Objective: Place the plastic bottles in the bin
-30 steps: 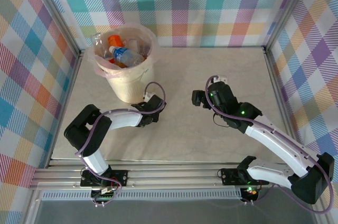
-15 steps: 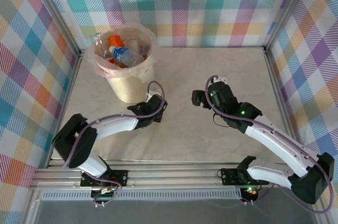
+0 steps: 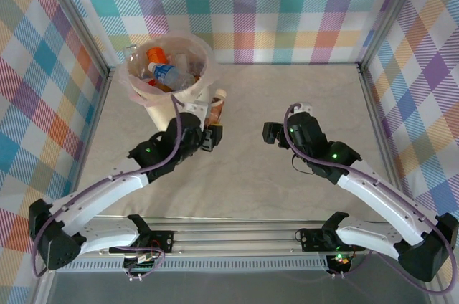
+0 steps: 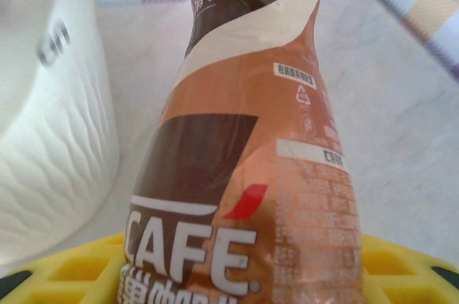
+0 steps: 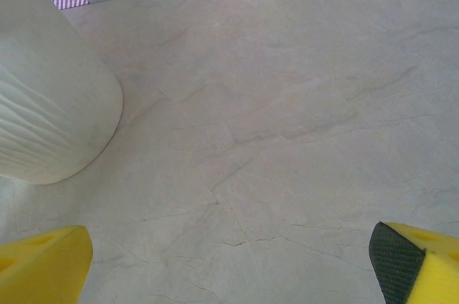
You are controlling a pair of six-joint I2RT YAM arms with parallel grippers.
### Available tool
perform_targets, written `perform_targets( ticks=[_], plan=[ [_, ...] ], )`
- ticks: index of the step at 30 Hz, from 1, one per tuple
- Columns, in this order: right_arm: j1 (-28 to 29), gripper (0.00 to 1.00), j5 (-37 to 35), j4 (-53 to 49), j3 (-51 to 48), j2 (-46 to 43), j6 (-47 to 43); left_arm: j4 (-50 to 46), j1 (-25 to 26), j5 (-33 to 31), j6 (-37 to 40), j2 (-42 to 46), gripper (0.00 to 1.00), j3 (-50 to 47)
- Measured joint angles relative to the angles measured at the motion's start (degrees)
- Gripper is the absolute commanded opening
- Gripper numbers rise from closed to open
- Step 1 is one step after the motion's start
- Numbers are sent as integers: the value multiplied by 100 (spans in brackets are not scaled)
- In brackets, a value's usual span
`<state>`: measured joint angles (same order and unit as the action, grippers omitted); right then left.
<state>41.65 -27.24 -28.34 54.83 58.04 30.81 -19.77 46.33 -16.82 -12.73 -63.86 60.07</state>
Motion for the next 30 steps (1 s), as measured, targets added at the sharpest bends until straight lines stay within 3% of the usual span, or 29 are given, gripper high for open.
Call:
perform_targets(
  ticks=[4,7,12,18,30],
  plan=[
    [0,100,-20,0,-2,-9,4,-457,-144,-39,306,35,48,1054],
    [0,100,-20,0,-15,-9,4,-828,-527,-39,586,-72,49,1912],
    [0,100,-22,-2,-59,-9,2,-1300,-1687,181,962,-562,49,3056],
    [0,100,-22,-2,-63,-13,2,-1659,-2802,691,1143,-1318,50,3617],
    [0,100,-68,-2,-63,-13,-15,-2120,-3713,986,1353,-2485,56,4336]
  ],
)
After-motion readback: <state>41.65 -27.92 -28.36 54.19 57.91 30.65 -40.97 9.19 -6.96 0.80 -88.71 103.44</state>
